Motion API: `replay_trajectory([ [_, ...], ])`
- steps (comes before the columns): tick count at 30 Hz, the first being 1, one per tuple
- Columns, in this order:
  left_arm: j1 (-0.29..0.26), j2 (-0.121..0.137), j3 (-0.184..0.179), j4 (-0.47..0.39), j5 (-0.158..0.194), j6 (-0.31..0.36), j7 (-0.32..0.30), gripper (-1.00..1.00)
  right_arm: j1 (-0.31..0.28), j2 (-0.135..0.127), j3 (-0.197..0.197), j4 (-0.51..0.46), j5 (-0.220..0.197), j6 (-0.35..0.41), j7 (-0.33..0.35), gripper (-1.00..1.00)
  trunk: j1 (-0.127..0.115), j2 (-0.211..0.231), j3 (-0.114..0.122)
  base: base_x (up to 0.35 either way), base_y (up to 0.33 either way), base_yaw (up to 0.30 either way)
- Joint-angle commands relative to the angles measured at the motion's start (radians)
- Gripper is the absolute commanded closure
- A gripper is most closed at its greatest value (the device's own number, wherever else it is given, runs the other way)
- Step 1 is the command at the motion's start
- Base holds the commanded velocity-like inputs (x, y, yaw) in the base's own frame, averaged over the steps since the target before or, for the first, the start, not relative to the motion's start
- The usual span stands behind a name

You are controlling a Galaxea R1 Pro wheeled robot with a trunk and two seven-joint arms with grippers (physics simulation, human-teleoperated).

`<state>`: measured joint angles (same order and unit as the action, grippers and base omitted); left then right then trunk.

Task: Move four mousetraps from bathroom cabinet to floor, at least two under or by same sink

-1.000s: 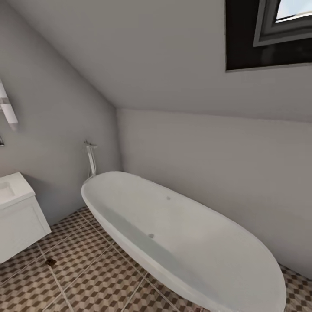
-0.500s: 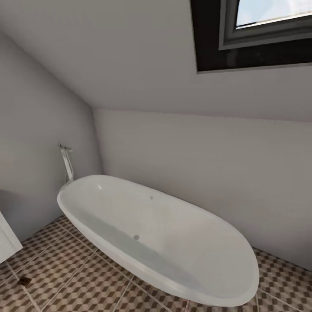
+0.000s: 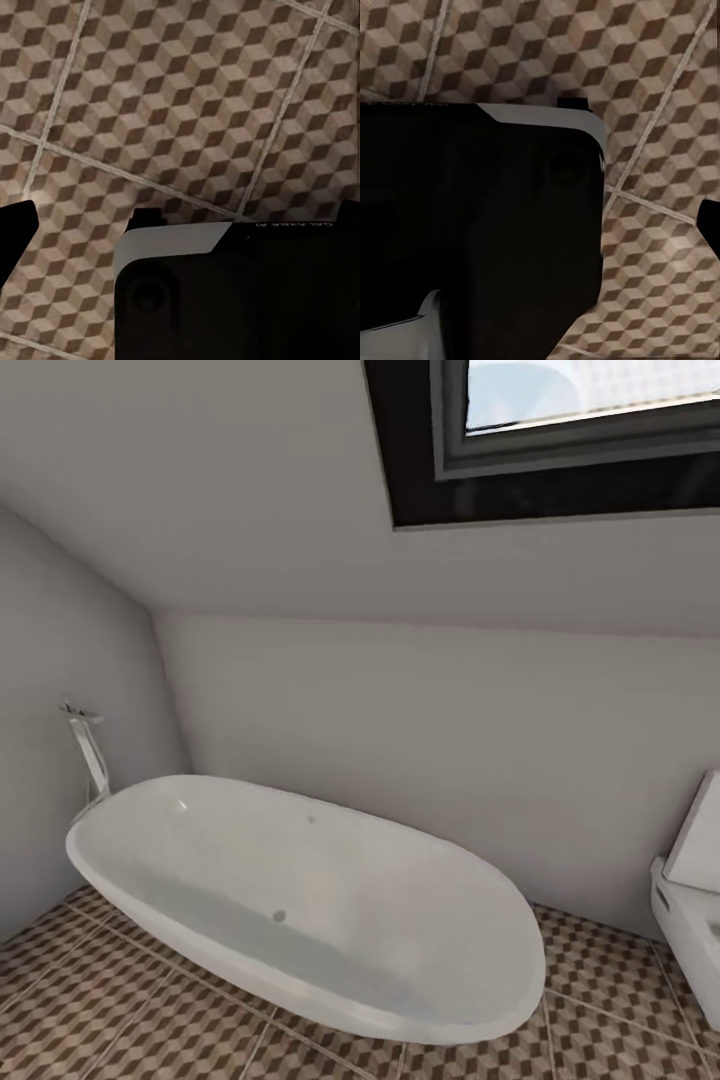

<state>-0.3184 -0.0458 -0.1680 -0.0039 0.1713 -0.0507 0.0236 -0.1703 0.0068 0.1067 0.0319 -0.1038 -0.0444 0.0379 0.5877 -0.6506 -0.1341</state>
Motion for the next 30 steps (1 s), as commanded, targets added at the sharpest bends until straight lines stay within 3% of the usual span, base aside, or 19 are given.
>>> replay_trajectory([
  [1, -0.001, 0.0, -0.009, 0.001, 0.01, -0.003, 0.002, -1.0, -0.002, 0.0, 0.008, 0.003, -0.011, -0.005, 0.004, -1.0, 0.0, -0.001, -0.002, 0.0, 0.0, -0.3],
  [21, -0.001, 0.0, -0.008, 0.001, 0.01, -0.003, 0.002, -1.0, -0.002, -0.002, 0.008, 0.002, -0.011, -0.005, 0.004, -1.0, 0.0, -0.001, -0.002, 0.0, 0.0, -0.298],
  [30, -0.001, 0.0, -0.008, 0.001, 0.01, -0.003, 0.002, -1.0, -0.001, -0.003, 0.008, 0.002, -0.009, -0.01, 0.004, -1.0, 0.0, -0.001, -0.002, 0.0, 0.0, -0.121],
])
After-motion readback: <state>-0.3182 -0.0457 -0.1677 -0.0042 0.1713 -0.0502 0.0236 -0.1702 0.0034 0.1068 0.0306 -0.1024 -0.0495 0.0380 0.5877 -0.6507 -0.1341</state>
